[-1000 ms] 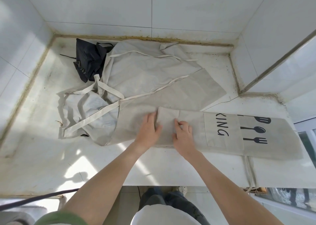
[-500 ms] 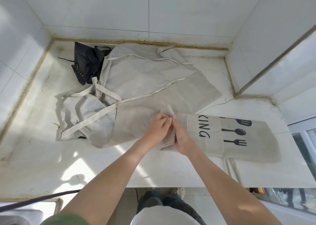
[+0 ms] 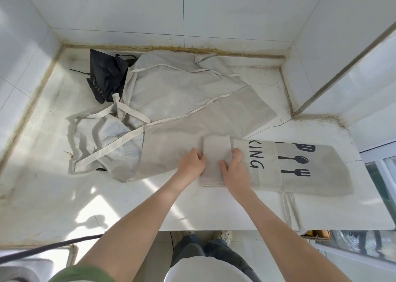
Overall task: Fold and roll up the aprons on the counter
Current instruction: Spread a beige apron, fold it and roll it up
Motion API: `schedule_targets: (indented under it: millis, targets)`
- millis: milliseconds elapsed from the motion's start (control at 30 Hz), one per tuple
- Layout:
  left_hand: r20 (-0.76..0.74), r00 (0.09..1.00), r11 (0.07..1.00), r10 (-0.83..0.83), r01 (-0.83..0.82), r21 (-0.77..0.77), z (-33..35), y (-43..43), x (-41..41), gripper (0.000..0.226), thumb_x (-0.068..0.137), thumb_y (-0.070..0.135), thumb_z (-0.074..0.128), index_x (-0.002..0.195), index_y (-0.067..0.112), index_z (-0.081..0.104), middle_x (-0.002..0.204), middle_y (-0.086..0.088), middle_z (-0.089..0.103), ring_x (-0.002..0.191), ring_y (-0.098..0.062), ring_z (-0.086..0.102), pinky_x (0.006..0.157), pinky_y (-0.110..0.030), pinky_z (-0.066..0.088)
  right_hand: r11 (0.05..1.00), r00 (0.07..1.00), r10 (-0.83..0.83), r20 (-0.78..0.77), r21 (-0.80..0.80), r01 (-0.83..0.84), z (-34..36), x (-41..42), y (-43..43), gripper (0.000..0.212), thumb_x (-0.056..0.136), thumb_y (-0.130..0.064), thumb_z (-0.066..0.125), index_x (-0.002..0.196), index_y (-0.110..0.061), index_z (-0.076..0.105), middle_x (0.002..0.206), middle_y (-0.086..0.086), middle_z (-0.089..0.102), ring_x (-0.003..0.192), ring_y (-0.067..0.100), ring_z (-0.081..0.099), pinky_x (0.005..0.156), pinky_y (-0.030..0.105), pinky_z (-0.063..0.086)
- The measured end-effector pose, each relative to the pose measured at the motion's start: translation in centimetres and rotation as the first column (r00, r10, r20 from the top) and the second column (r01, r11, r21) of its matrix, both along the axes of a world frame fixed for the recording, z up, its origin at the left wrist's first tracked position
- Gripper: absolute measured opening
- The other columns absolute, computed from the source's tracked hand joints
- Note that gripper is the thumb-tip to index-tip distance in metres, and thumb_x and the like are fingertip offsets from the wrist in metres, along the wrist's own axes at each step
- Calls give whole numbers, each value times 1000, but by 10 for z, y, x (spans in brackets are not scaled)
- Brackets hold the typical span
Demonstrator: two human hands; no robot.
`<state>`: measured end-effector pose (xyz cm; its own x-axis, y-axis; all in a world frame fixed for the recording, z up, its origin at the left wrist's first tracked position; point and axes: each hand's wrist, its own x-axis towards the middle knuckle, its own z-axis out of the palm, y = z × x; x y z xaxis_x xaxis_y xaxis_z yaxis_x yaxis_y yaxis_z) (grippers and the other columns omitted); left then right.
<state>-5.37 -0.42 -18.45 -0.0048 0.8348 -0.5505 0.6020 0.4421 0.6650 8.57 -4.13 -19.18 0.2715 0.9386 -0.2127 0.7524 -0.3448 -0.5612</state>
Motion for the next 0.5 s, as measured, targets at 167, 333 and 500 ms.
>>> schedule_targets:
  millis: [167,333,500]
  targets:
    - [138,990,994,0,16,-112,9,-4,7,13,90,22,53,90,9,55,89,-12,66,82,-28,66,81,-43,57,973,923,103,371,154,-171,-22,4,-7,42,70,-22,83,97,-4,56,81,14,55,69,33,55,62,37,50]
    - [337,941,988,-43,91,-129,18,-2,8,13,83,9,49,92,10,58,92,-9,62,85,-23,62,76,-35,53,968,957,68,283,213,-132,-15,0,-7,25,85,-23,49,91,-3,61,82,15,55,73,35,55,63,40,47]
    - [368,921,987,-125,77,144,30,1,15,26,80,9,56,64,14,37,81,1,44,71,-11,43,66,-24,33,998,995,58,-79,6,-58,3,-12,-1,41,101,-35,31,110,-8,60,113,11,57,108,29,51,88,34,37]
